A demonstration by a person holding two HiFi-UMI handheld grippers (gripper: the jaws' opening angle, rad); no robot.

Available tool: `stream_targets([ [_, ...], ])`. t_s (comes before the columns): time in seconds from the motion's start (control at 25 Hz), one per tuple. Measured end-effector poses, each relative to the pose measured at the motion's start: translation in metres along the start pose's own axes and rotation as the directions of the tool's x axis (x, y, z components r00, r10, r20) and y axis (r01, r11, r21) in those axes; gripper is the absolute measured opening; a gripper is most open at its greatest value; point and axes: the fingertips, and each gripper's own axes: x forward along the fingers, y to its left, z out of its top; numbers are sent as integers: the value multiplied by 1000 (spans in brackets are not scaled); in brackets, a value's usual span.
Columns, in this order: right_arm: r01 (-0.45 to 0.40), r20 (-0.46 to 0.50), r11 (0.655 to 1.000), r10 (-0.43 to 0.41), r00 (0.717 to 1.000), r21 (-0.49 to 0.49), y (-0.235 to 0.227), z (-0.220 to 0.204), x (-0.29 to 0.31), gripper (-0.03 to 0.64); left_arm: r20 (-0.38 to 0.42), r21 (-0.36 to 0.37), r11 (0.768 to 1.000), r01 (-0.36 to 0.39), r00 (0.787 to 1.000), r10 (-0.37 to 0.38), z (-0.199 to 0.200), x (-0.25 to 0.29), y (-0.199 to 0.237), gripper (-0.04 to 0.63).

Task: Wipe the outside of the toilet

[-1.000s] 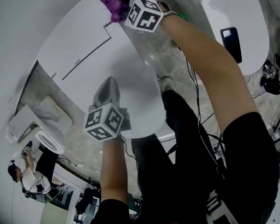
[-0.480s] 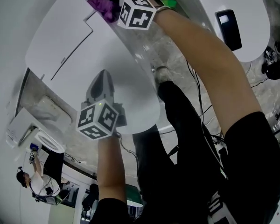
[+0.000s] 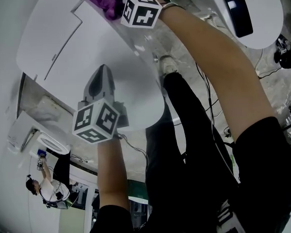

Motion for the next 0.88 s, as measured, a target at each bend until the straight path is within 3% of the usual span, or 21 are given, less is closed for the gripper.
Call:
stream_targets([
  [0.36, -32, -21, 999, 32, 999, 17, 54, -32, -21, 109, -15, 54, 999, 8, 1000, -8, -11, 4, -9, 8],
  [0.88, -68, -106, 993, 78, 991, 96, 126, -73, -46, 109, -66, 131, 988, 77, 995, -69, -41, -5, -21, 8],
])
